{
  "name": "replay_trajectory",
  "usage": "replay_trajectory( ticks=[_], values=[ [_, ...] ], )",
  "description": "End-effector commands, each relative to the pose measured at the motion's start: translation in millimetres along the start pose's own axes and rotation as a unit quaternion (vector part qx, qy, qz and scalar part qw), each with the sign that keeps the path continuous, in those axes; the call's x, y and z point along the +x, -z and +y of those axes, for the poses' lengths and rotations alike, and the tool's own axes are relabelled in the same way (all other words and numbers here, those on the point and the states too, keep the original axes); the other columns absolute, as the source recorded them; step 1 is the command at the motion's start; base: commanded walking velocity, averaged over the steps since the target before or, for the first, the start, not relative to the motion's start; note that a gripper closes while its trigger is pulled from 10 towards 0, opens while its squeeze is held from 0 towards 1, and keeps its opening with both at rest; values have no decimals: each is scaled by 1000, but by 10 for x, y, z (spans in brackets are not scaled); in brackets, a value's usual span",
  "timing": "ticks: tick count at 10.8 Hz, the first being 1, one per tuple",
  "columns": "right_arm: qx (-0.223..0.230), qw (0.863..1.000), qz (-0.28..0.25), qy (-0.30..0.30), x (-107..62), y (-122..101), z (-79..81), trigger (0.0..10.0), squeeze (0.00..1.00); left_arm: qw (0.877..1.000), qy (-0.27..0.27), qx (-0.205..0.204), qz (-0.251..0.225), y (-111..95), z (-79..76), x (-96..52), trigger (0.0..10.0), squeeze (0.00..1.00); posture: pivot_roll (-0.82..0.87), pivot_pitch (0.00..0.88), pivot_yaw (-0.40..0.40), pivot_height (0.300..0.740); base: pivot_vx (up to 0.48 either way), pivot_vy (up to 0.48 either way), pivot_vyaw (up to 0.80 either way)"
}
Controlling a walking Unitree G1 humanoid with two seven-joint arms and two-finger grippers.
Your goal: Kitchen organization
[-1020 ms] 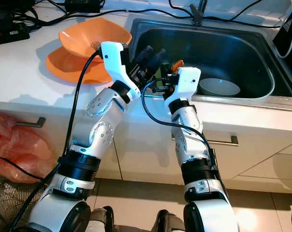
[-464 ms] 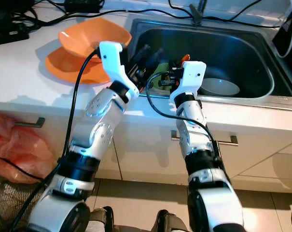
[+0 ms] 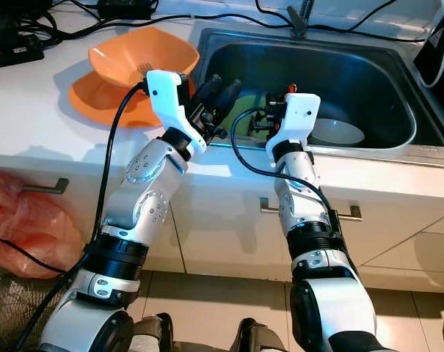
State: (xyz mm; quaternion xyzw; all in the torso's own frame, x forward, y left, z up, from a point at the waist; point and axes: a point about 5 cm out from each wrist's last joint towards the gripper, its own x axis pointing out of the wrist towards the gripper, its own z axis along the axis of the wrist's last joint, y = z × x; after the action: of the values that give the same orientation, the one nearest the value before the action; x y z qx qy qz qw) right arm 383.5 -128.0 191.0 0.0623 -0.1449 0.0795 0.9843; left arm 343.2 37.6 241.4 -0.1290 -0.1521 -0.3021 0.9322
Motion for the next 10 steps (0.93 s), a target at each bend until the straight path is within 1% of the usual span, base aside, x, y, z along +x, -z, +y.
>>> replay_trajectory(
  ticks=[1, 7, 8, 10],
  values=[
    [-6, 1000, -9, 2, 22, -40, -13, 10000, 0, 1000, 5, 6, -5, -22, -44, 5, 10000, 0, 90, 109, -34, 740, 0, 0, 0],
    [-6, 1000, -9, 2, 22, -40, -13, 10000, 0, 1000, 5, 6, -5, -22, -44, 5, 10000, 0, 90, 109, -34, 740, 0, 0, 0],
    [-20, 1000, 5, 14, 76, -17, -105, 10000, 0, 1000, -17, 19, 9, 46, 17, -97, 10000, 0, 99, 120, -43, 740, 0, 0, 0],
    [-19, 1000, 7, 12, 80, -15, -102, 10000, 0, 1000, -21, 21, 10, 49, 33, -109, 10000, 0, 100, 121, -44, 740, 0, 0, 0]
  ],
)
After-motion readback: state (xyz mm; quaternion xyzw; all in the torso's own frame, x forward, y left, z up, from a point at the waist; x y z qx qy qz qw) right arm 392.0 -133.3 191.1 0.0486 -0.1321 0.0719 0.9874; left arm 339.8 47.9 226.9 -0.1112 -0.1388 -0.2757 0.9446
